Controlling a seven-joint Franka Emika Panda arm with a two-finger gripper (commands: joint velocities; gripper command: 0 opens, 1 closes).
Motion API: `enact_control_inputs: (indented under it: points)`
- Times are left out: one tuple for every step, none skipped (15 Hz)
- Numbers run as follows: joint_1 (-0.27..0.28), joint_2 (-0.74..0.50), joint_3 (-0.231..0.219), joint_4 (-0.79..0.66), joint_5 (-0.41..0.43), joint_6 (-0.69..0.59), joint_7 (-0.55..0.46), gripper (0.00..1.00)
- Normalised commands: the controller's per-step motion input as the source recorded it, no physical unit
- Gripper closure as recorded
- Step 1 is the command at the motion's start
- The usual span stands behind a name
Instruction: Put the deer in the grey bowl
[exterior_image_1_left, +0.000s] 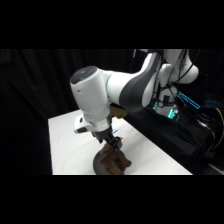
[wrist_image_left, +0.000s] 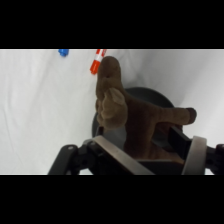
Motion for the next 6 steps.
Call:
enact_control_inputs:
  points:
    - [-0.06, -0.29, -0.011, 0.16, -0.032, -0.42, -0.11, 0.0]
    - [-0.074, -0.28, -0.016, 0.15, -0.016, -0.38, -0.13, 0.0]
    - [-0.084, -0.26, -0.033, 0.16, -0.014, -0.33, -0.12, 0.0]
    - [-0.095, -0.22, -0.047, 0.17, -0.005, -0.28, -0.11, 0.0]
    - [-0.087, -0.16, -0.059, 0.17, -0.008, -0.21, -0.06, 0.0]
    - [-0.081, -0.09, -0.063, 0.2, 0.035, -0.18, 0.03, 0.0]
